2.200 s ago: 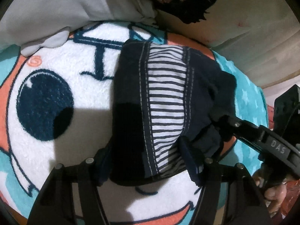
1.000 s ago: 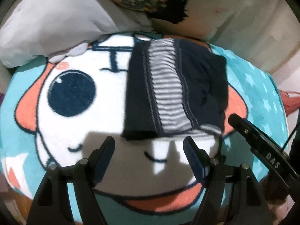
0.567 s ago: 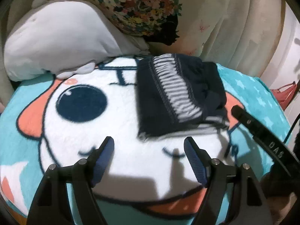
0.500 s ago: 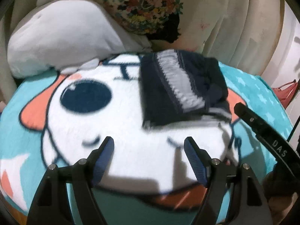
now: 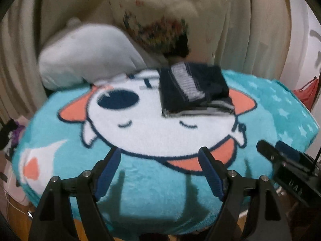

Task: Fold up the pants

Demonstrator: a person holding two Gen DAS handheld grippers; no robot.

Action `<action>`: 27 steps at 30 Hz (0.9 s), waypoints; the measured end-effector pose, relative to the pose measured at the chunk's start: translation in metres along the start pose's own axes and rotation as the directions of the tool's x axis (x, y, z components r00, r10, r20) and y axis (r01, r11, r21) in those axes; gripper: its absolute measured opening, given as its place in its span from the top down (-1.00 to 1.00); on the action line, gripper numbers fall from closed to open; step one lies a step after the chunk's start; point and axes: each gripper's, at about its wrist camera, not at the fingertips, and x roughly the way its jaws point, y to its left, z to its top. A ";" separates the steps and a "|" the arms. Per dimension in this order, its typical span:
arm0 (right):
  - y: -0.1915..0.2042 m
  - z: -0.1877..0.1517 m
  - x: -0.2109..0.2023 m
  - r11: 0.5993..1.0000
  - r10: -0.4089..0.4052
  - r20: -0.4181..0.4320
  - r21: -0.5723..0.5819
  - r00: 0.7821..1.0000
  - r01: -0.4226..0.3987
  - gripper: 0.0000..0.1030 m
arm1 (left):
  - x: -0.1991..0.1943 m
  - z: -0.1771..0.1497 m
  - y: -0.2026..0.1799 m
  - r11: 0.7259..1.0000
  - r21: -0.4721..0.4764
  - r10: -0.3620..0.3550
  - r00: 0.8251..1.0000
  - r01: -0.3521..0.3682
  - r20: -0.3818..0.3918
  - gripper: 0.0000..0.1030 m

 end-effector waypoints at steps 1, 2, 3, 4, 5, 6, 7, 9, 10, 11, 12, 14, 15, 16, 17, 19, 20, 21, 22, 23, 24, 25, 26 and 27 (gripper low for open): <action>0.003 -0.001 -0.007 1.000 0.002 0.011 -0.013 1.000 -0.002 -0.33 | -0.008 0.000 0.001 1.000 -0.005 0.016 0.999 -0.016 0.029 -0.75; 0.006 -0.002 -0.013 1.000 0.005 0.021 -0.023 1.000 -0.004 -0.38 | -0.017 0.000 0.001 1.000 -0.011 0.030 0.998 -0.029 0.058 -0.80; 0.010 -0.003 -0.019 0.999 0.008 0.033 -0.034 0.999 -0.007 -0.41 | -0.029 0.000 0.001 0.999 -0.018 0.046 0.994 -0.044 0.102 -0.85; 0.013 -0.004 -0.025 0.999 0.011 0.043 -0.045 0.999 -0.009 -0.41 | -0.036 0.000 0.001 0.999 -0.019 0.050 0.991 -0.048 0.127 -0.89; 0.016 -0.005 -0.030 0.999 0.014 0.052 -0.053 0.999 -0.011 -0.41 | -0.044 0.001 0.001 0.998 -0.021 0.053 0.987 -0.051 0.152 -0.93; 0.019 -0.007 -0.036 0.998 0.017 0.060 -0.060 0.998 -0.014 -0.41 | -0.054 0.000 0.002 0.998 -0.025 0.062 0.980 -0.059 0.187 -1.00; 0.022 -0.008 -0.041 0.998 0.022 0.067 -0.065 0.997 -0.018 -0.42 | -0.059 0.001 0.003 0.998 -0.029 0.067 0.976 -0.063 0.205 -1.00; 0.028 -0.012 -0.049 0.997 0.034 0.075 -0.076 0.997 -0.028 -0.43 | -0.071 -0.001 0.004 0.997 -0.036 0.068 0.972 -0.061 0.227 -1.00; 0.031 -0.012 -0.052 0.996 0.038 0.076 -0.079 0.996 -0.032 -0.43 | -0.075 -0.001 0.005 0.998 -0.036 0.056 0.974 -0.049 0.221 -1.00; 0.033 -0.014 -0.055 0.996 0.043 0.079 -0.083 0.996 -0.036 -0.43 | -0.076 -0.002 0.005 0.999 -0.033 0.040 0.976 -0.034 0.212 -1.00; 0.035 -0.016 -0.059 0.995 0.047 0.082 -0.087 0.996 -0.040 -0.44 | -0.078 -0.004 0.007 1.000 -0.029 0.012 0.982 -0.007 0.190 -1.00; 0.040 -0.020 -0.065 0.995 0.050 0.088 -0.094 0.995 -0.041 -0.45 | -0.078 -0.008 0.006 1.000 -0.020 -0.004 0.987 0.007 0.163 -1.00; 0.042 -0.023 -0.068 0.994 0.049 0.091 -0.099 0.995 -0.040 -0.48 | -0.077 -0.011 0.006 1.000 -0.011 -0.013 0.990 0.015 0.142 -1.00; 0.043 -0.024 -0.070 0.994 0.049 0.091 -0.101 0.995 -0.040 -0.49 | -0.075 -0.013 0.006 1.000 -0.004 -0.022 0.992 0.022 0.127 -1.00; 0.044 -0.026 -0.070 0.994 0.051 0.089 -0.105 0.995 -0.042 -0.50 | -0.075 -0.016 0.006 1.000 -0.005 -0.029 0.992 0.030 0.121 -1.00; 0.048 -0.032 -0.072 0.992 0.045 0.081 -0.121 0.996 -0.035 -0.50 | -0.074 -0.021 0.006 0.999 -0.003 -0.051 0.995 0.051 0.090 -1.00; 0.049 -0.034 -0.072 0.991 0.042 0.077 -0.127 0.996 -0.032 -0.50 | -0.073 -0.023 0.006 0.998 -0.005 -0.054 0.995 0.055 0.081 -1.00; 0.049 -0.036 -0.072 0.991 0.039 0.072 -0.133 0.997 -0.029 -0.50 | -0.073 -0.025 0.007 0.998 -0.008 -0.055 0.996 0.056 0.072 -1.00; 0.050 -0.038 -0.072 0.991 0.036 0.071 -0.134 0.997 -0.027 -0.50 | -0.072 -0.026 0.007 0.998 -0.010 -0.058 0.996 0.059 0.065 -1.00; 0.050 -0.039 -0.072 0.991 0.035 0.070 -0.135 0.997 -0.025 -0.50 | -0.072 -0.028 0.008 0.998 -0.012 -0.059 0.996 0.060 0.061 -1.00; 0.049 -0.040 -0.072 0.990 0.032 0.070 -0.136 0.997 -0.022 -0.50 | -0.071 -0.029 0.008 0.998 -0.014 -0.058 0.997 0.059 0.058 -1.00; 0.049 -0.041 -0.072 0.990 0.030 0.070 -0.137 0.997 -0.020 -0.50 | -0.071 -0.030 0.008 0.998 -0.015 -0.057 0.997 0.058 0.057 -1.00; 0.048 -0.041 -0.072 0.990 0.026 0.071 -0.137 0.997 -0.016 -0.51 | -0.071 -0.030 0.009 0.998 -0.016 -0.056 0.997 0.057 0.056 -1.00; 0.046 -0.041 -0.071 0.991 0.023 0.072 -0.135 0.997 -0.013 -0.51 | -0.070 -0.031 0.009 0.998 -0.018 -0.054 0.997 0.055 0.054 -1.00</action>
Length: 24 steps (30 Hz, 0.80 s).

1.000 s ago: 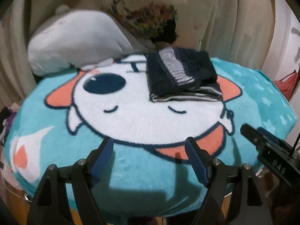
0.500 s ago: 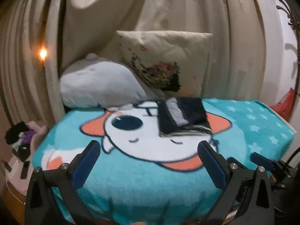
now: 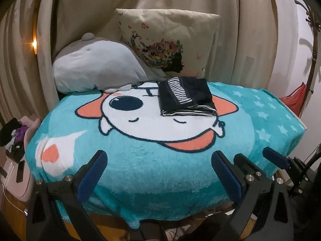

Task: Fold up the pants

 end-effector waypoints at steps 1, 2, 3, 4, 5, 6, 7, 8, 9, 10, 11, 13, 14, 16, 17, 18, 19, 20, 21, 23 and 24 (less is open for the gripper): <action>-0.002 0.000 0.001 1.000 -0.005 -0.001 0.004 1.000 0.005 -0.51 | 0.001 0.000 0.000 1.000 0.000 0.000 1.000 0.000 -0.002 -1.00; -0.003 0.000 0.002 1.000 -0.008 -0.002 0.007 1.000 0.008 -0.51 | 0.002 0.000 0.001 1.000 0.001 0.000 1.000 0.000 -0.004 -1.00; -0.006 0.000 0.004 1.000 -0.011 -0.005 0.014 1.000 0.011 -0.52 | 0.003 0.000 0.001 1.000 0.002 0.000 1.000 0.000 -0.006 -1.00; -0.008 -0.001 0.006 1.000 -0.015 -0.010 0.021 1.000 0.015 -0.52 | 0.005 0.000 0.001 1.000 0.000 0.001 1.000 -0.001 -0.010 -1.00; -0.009 -0.001 0.007 0.999 -0.019 -0.014 0.027 1.000 0.019 -0.52 | 0.007 0.000 0.002 1.000 -0.001 0.001 1.000 -0.001 -0.013 -1.00; -0.011 -0.002 0.009 0.999 -0.025 -0.019 0.032 1.000 0.025 -0.52 | 0.009 0.000 0.003 1.000 -0.002 0.002 1.000 -0.002 -0.017 -1.00; -0.013 -0.002 0.011 0.999 -0.031 -0.024 0.037 0.999 0.032 -0.52 | 0.011 0.000 0.004 1.000 -0.003 0.004 1.000 -0.004 -0.022 -1.00; -0.014 -0.002 0.013 0.998 -0.036 -0.026 0.040 0.999 0.037 -0.52 | 0.013 0.001 0.005 1.000 -0.005 0.007 1.000 -0.007 -0.026 -1.00; -0.016 -0.001 0.015 0.998 -0.043 -0.029 0.044 0.999 0.045 -0.52 | 0.015 0.001 0.006 1.000 -0.007 0.010 0.999 -0.010 -0.030 -1.00; -0.018 -0.001 0.016 0.998 -0.049 -0.030 0.049 0.998 0.051 -0.52 | 0.018 0.001 0.007 1.000 -0.009 0.013 0.999 -0.013 -0.036 -1.00; -0.020 0.000 0.018 0.997 -0.054 -0.031 0.052 0.998 0.056 -0.52 | 0.021 0.001 0.008 1.000 -0.011 0.014 0.999 -0.015 -0.042 -1.00; -0.023 0.002 0.020 0.996 -0.064 -0.031 0.057 0.997 0.066 -0.52 | 0.026 0.000 0.010 1.000 -0.015 0.017 0.998 -0.018 -0.053 -1.00; -0.024 0.003 0.021 0.996 -0.069 -0.028 0.059 0.997 0.071 -0.52 | 0.027 0.000 0.010 1.000 -0.015 0.018 0.998 -0.019 -0.057 -1.00; -0.026 0.005 0.022 0.995 -0.079 -0.025 0.058 0.997 0.080 -0.52 | 0.031 0.000 0.011 1.000 -0.015 0.020 0.998 -0.021 -0.067 -1.00; -0.026 0.006 0.023 0.995 -0.081 -0.025 0.059 0.996 0.082 -0.52 | 0.033 0.000 0.011 1.000 -0.016 0.018 0.997 -0.019 -0.071 -1.00; -0.027 0.006 0.023 0.995 -0.082 -0.025 0.062 0.996 0.083 -0.52 | 0.034 0.000 0.011 1.000 -0.017 0.016 0.997 -0.017 -0.074 -1.00; -0.028 0.007 0.024 0.995 -0.081 -0.025 0.064 0.996 0.083 -0.52 | 0.036 0.000 0.011 1.000 -0.016 0.014 0.997 -0.015 -0.077 -1.00; -0.028 0.007 0.025 0.994 -0.081 -0.027 0.064 0.996 0.083 -0.52 | 0.037 0.000 0.011 1.000 -0.015 0.013 0.997 -0.014 -0.080 -1.00; -0.028 0.007 0.026 0.994 -0.084 -0.030 0.064 0.996 0.085 -0.52 | 0.039 -0.001 0.011 1.000 -0.014 0.012 0.996 -0.013 -0.084 -1.00; -0.029 0.006 0.028 0.994 -0.084 -0.035 0.065 0.996 0.086 -0.52 | 0.041 -0.001 0.010 1.000 -0.010 0.010 0.996 -0.011 -0.091 -1.00; -0.029 0.006 0.029 0.994 -0.083 -0.037 0.065 0.996 0.086 -0.52 | 0.043 -0.002 0.010 1.000 -0.011 0.006 0.995 -0.008 -0.099 -1.00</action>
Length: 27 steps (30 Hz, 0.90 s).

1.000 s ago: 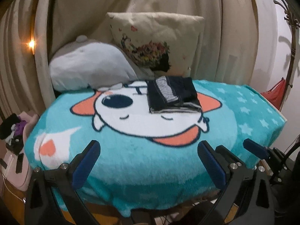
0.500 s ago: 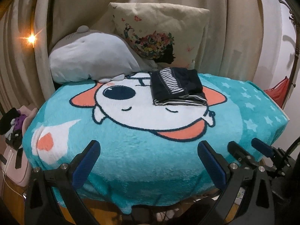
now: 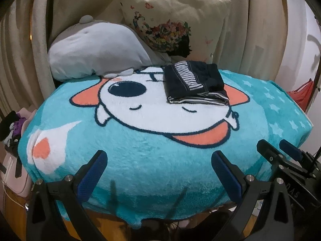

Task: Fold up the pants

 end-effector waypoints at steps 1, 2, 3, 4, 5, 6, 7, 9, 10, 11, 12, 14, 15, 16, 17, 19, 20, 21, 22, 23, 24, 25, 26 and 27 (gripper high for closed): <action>0.000 0.000 0.001 1.000 -0.001 -0.002 0.000 1.000 0.001 -0.52 | 0.001 0.000 0.000 1.000 -0.002 -0.003 1.000 0.003 -0.004 -1.00; 0.000 0.000 0.001 1.000 -0.003 -0.003 0.000 1.000 0.003 -0.53 | 0.002 -0.001 0.000 1.000 -0.003 -0.005 1.000 0.005 -0.008 -1.00; 0.000 0.000 0.002 1.000 -0.003 -0.004 -0.001 1.000 0.003 -0.53 | 0.003 -0.001 0.000 1.000 -0.003 -0.005 1.000 0.005 -0.011 -1.00; 0.000 0.000 0.002 1.000 -0.003 -0.003 0.000 1.000 0.003 -0.53 | 0.004 -0.001 0.000 1.000 -0.003 -0.003 1.000 0.003 -0.013 -1.00; 0.000 0.000 0.003 1.000 -0.004 -0.004 0.000 1.000 0.004 -0.53 | 0.006 -0.002 0.000 1.000 -0.002 0.000 1.000 0.000 -0.015 -1.00; 0.000 0.000 0.003 1.000 -0.006 -0.004 0.001 1.000 0.006 -0.53 | 0.006 -0.002 0.000 1.000 -0.002 -0.001 1.000 0.001 -0.016 -1.00; -0.001 0.000 0.004 1.000 -0.007 -0.005 0.001 1.000 0.007 -0.53 | 0.007 -0.003 0.000 1.000 -0.003 -0.001 1.000 0.001 -0.019 -1.00; -0.001 0.000 0.006 1.000 -0.012 -0.007 -0.002 1.000 0.012 -0.53 | 0.009 -0.004 0.001 1.000 -0.003 -0.004 1.000 0.004 -0.025 -1.00; -0.001 0.001 0.007 1.000 -0.011 -0.009 -0.005 1.000 0.011 -0.53 | 0.010 -0.004 0.001 1.000 -0.003 -0.006 1.000 0.006 -0.029 -1.00; -0.001 0.002 0.007 1.000 -0.010 -0.010 -0.009 1.000 0.010 -0.53 | 0.011 -0.005 0.001 1.000 -0.003 -0.007 0.999 0.006 -0.031 -1.00; -0.001 0.003 0.008 1.000 -0.009 -0.009 -0.013 1.000 0.009 -0.53 | 0.012 -0.005 0.001 1.000 -0.003 -0.008 0.999 0.008 -0.035 -1.00; 0.001 0.004 0.008 1.000 -0.013 -0.003 -0.021 1.000 0.013 -0.54 | 0.013 -0.006 0.001 1.000 -0.006 -0.016 0.999 0.015 -0.041 -1.00; 0.002 0.005 0.007 1.000 -0.014 0.001 -0.025 1.000 0.014 -0.54 | 0.013 -0.006 0.001 1.000 -0.008 -0.019 0.999 0.019 -0.044 -1.00; 0.003 0.005 0.006 0.999 -0.014 0.004 -0.029 1.000 0.014 -0.54 | 0.013 -0.006 0.002 1.000 -0.008 -0.020 0.999 0.020 -0.044 -1.00; 0.004 0.006 0.006 0.999 -0.012 0.006 -0.032 1.000 0.012 -0.55 | 0.013 -0.006 0.002 1.000 -0.008 -0.020 0.999 0.019 -0.044 -1.00; 0.005 0.005 0.006 0.999 -0.014 0.005 -0.033 1.000 0.014 -0.56 | 0.013 -0.006 0.002 1.000 -0.009 -0.022 0.999 0.022 -0.044 -1.00; 0.005 0.005 0.006 0.999 -0.015 0.004 -0.034 1.000 0.015 -0.56 | 0.013 -0.006 0.002 1.000 -0.008 -0.021 0.999 0.021 -0.045 -1.00; 0.005 0.004 0.007 0.999 -0.015 0.000 -0.035 1.000 0.015 -0.56 | 0.014 -0.006 0.002 1.000 -0.010 -0.021 0.999 0.021 -0.048 -1.00; 0.005 0.004 0.008 0.999 -0.016 -0.005 -0.036 1.000 0.016 -0.56 | 0.015 -0.007 0.002 1.000 -0.011 -0.024 0.998 0.024 -0.053 -1.00; 0.005 0.004 0.009 0.999 -0.018 -0.010 -0.037 1.000 0.018 -0.56 | 0.016 -0.008 0.003 1.000 -0.014 -0.029 0.998 0.028 -0.059 -1.00; 0.004 0.003 0.010 0.999 -0.021 -0.013 -0.037 1.000 0.021 -0.56 | 0.018 -0.009 0.002 0.999 -0.016 -0.035 0.997 0.034 -0.068 -1.00; 0.004 0.003 0.011 0.999 -0.023 -0.015 -0.036 1.000 0.023 -0.56 | 0.019 -0.009 0.002 0.999 -0.017 -0.039 0.996 0.038 -0.074 -1.00; 0.003 0.004 0.011 0.999 -0.024 -0.015 -0.036 1.000 0.024 -0.56 | 0.020 -0.010 0.002 0.999 -0.017 -0.043 0.996 0.042 -0.080 -1.00; 0.003 0.004 0.011 0.999 -0.026 -0.014 -0.037 1.000 0.025 -0.56 | 0.022 -0.010 0.001 0.999 -0.016 -0.049 0.995 0.048 -0.086 -1.00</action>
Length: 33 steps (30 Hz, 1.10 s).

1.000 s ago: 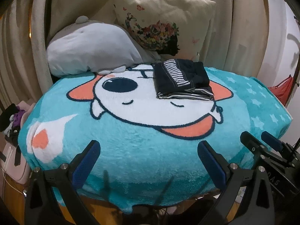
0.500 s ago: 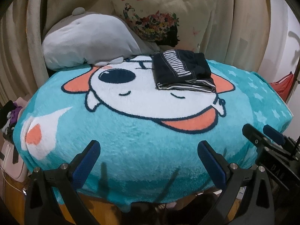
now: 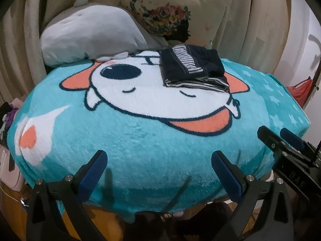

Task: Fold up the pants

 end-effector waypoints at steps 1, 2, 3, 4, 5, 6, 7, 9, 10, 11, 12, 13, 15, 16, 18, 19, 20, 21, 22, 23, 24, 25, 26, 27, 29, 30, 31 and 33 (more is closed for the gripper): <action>-0.001 0.001 0.000 1.000 -0.003 0.002 -0.001 1.000 0.003 -0.56 | 0.001 0.000 -0.001 1.000 0.002 -0.005 1.000 0.005 -0.006 -1.00; -0.001 0.001 0.000 1.000 -0.005 0.004 -0.001 1.000 0.005 -0.56 | 0.002 0.001 -0.002 1.000 0.003 -0.009 1.000 0.009 -0.009 -1.00; -0.002 0.002 0.000 1.000 -0.007 0.005 0.000 1.000 0.007 -0.56 | 0.003 0.001 -0.002 1.000 0.006 -0.014 1.000 0.014 -0.012 -1.00; -0.003 0.002 0.000 1.000 -0.011 0.007 0.002 1.000 0.011 -0.57 | 0.003 0.002 -0.004 1.000 0.009 -0.018 1.000 0.018 -0.014 -1.00; -0.004 0.003 0.000 1.000 -0.015 0.007 0.004 1.000 0.015 -0.57 | 0.004 0.003 -0.004 1.000 0.012 -0.020 1.000 0.020 -0.017 -1.00; -0.006 0.003 0.001 1.000 -0.019 0.007 0.007 1.000 0.018 -0.57 | 0.005 0.003 -0.006 1.000 0.016 -0.024 1.000 0.025 -0.020 -1.00; -0.008 0.004 0.001 1.000 -0.022 0.006 0.011 1.000 0.022 -0.57 | 0.006 0.003 -0.007 0.999 0.018 -0.027 0.999 0.027 -0.022 -1.00; -0.011 0.004 0.002 0.999 -0.027 0.003 0.022 1.000 0.027 -0.57 | 0.008 0.005 -0.009 0.999 0.023 -0.027 0.999 0.027 -0.028 -1.00; -0.013 0.004 0.003 0.999 -0.029 0.001 0.027 1.000 0.029 -0.57 | 0.010 0.005 -0.010 0.999 0.026 -0.026 0.999 0.027 -0.032 -1.00; -0.015 0.005 0.003 0.999 -0.031 0.000 0.031 1.000 0.031 -0.57 | 0.011 0.006 -0.010 0.999 0.027 -0.026 0.999 0.027 -0.035 -1.00; -0.017 0.005 0.004 0.999 -0.034 0.000 0.033 0.999 0.034 -0.57 | 0.012 0.007 -0.011 0.999 0.026 -0.027 0.999 0.028 -0.037 -1.00; -0.017 0.006 0.004 0.999 -0.035 0.001 0.033 0.999 0.035 -0.57 | 0.013 0.008 -0.011 0.999 0.027 -0.026 0.999 0.027 -0.039 -1.00; -0.019 0.009 0.005 0.999 -0.037 0.005 0.030 0.999 0.037 -0.57 | 0.015 0.010 -0.012 0.999 0.028 -0.022 0.999 0.023 -0.039 -1.00; -0.019 0.010 0.006 0.999 -0.038 0.008 0.029 0.999 0.038 -0.57 | 0.016 0.011 -0.013 0.999 0.031 -0.020 0.999 0.021 -0.039 -1.00; -0.019 0.014 0.008 0.999 -0.039 0.013 0.024 0.999 0.039 -0.58 | 0.018 0.013 -0.014 0.999 0.038 -0.014 0.999 0.015 -0.040 -1.00; -0.019 0.016 0.009 0.999 -0.040 0.015 0.022 0.999 0.039 -0.58 | 0.019 0.015 -0.015 0.999 0.044 -0.010 0.999 0.012 -0.040 -1.00; -0.019 0.018 0.011 0.999 -0.041 0.017 0.019 0.999 0.040 -0.58 | 0.020 0.016 -0.015 0.999 0.048 -0.008 0.999 0.010 -0.040 -1.00; -0.018 0.019 0.012 0.999 -0.041 0.017 0.017 0.999 0.041 -0.58 | 0.022 0.018 -0.017 0.998 0.055 -0.005 0.999 0.007 -0.040 -1.00; -0.018 0.020 0.014 0.999 -0.040 0.017 0.015 0.999 0.040 -0.58 | 0.023 0.020 -0.018 0.998 0.059 -0.002 0.999 0.004 -0.040 -1.00; -0.018 0.021 0.015 0.999 -0.039 0.017 0.015 0.999 0.039 -0.59 | 0.025 0.021 -0.018 0.998 0.063 0.000 0.999 0.003 -0.041 -1.00; -0.019 0.023 0.018 0.999 -0.039 0.017 0.014 0.999 0.038 -0.59 | 0.027 0.023 -0.019 0.998 0.065 -0.001 0.999 0.003 -0.044 -1.00; -0.019 0.024 0.019 0.999 -0.039 0.016 0.014 0.999 0.039 -0.59 | 0.030 0.026 -0.021 0.998 0.067 -0.003 0.999 0.006 -0.048 -1.00; -0.020 0.025 0.020 0.999 -0.041 0.017 0.014 0.999 0.040 -0.59 | 0.032 0.028 -0.021 0.998 0.069 -0.006 0.999 0.010 -0.052 -1.00; -0.021 0.027 0.022 0.999 -0.043 0.017 0.018 0.999 0.043 -0.59 | 0.035 0.030 -0.023 0.997 0.071 -0.008 0.998 0.013 -0.058 -1.00; -0.025 0.030 0.027 0.998 -0.051 0.016 0.024 0.999 0.051 -0.60 | 0.040 0.033 -0.026 0.997 0.074 -0.010 0.998 0.014 -0.064 -1.00; -0.028 0.032 0.031 0.998 -0.057 0.012 0.029 0.998 0.056 -0.60 | 0.043 0.035 -0.028 0.997 0.077 -0.010 0.998 0.015 -0.068 -1.00; -0.030 0.034 0.034 0.998 -0.060 0.008 0.033 0.998 0.060 -0.60 | 0.047 0.036 -0.030 0.997 0.081 -0.008 0.997 0.014 -0.072 -1.00; -0.035 0.037 0.041 0.997 -0.062 -0.005 0.045 0.998 0.062 -0.60 | 0.055 0.039 -0.035 0.996 0.089 -0.005 0.997 0.013 -0.081 -1.00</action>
